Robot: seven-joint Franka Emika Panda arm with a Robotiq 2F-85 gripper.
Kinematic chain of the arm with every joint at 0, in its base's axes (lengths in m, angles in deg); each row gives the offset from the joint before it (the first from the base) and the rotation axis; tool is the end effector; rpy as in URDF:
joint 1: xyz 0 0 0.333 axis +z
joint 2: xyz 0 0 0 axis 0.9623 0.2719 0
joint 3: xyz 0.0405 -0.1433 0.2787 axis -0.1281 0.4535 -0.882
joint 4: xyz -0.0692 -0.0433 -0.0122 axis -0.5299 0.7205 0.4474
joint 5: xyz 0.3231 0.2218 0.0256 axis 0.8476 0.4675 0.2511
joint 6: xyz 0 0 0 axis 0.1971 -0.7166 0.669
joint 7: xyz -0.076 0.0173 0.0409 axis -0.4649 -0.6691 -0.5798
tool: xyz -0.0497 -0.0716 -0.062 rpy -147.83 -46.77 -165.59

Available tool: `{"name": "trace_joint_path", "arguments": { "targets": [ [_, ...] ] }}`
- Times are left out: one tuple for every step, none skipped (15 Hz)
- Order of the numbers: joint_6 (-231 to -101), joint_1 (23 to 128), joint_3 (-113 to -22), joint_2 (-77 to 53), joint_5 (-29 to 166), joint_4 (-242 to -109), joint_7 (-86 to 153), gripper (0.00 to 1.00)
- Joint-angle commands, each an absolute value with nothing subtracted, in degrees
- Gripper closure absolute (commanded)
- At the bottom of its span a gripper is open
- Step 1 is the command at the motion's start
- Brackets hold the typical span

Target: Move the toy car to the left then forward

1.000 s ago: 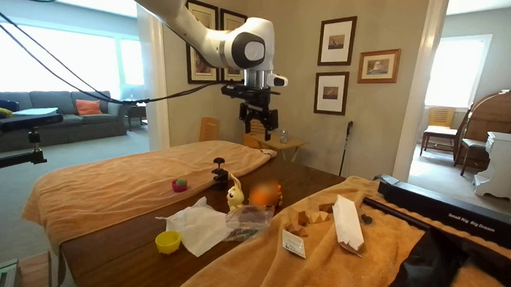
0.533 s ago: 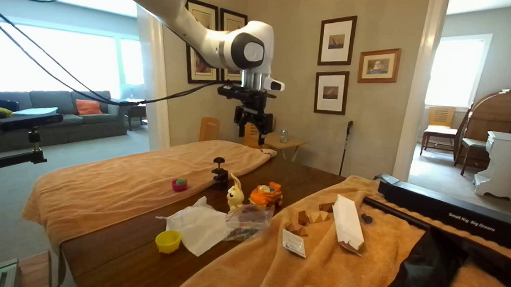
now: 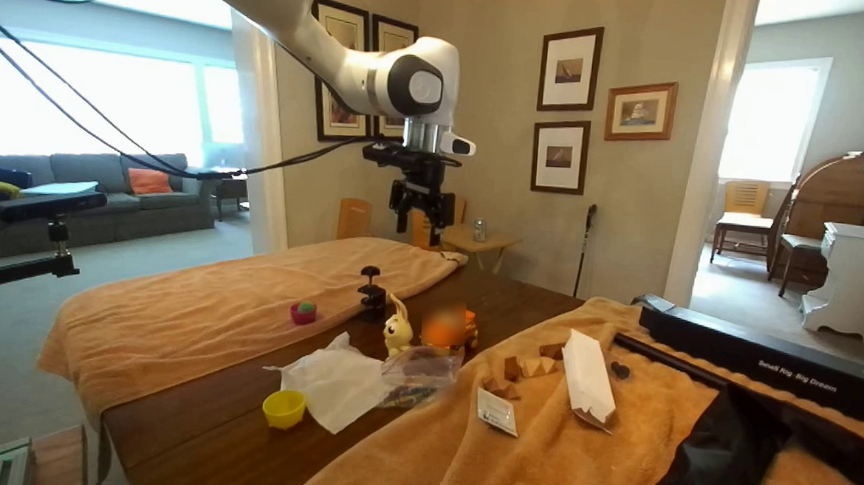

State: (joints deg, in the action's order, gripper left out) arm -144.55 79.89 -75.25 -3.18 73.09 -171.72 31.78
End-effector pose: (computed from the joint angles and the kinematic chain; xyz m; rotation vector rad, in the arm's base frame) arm 0.6722 0.1054 0.4007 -3.0839 -0.1345 0.0191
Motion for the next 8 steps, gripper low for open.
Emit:
{"name": "trace_joint_path", "arguments": {
  "targets": [
    [-144.5,80.6,-75.0,-4.6,71.8,-172.9,33.1,0.0],
    [-144.4,80.6,-75.0,-4.5,71.6,-172.9,33.0,0.0],
    [-144.6,80.8,-74.9,-4.4,71.4,-172.8,33.6,0.0],
    [-144.5,81.1,-74.6,-4.3,70.8,-172.6,34.4,0.0],
    [-144.3,80.2,-75.2,-3.2,72.5,-171.5,32.1,0.0],
    [-144.3,80.3,-75.2,-3.2,72.3,-171.5,32.5,0.0],
    [-144.3,80.3,-75.2,-3.2,72.2,-171.5,32.8,0.0],
    [-144.3,80.4,-75.2,-3.2,72.2,-171.5,32.8,0.0]
  ]
}}
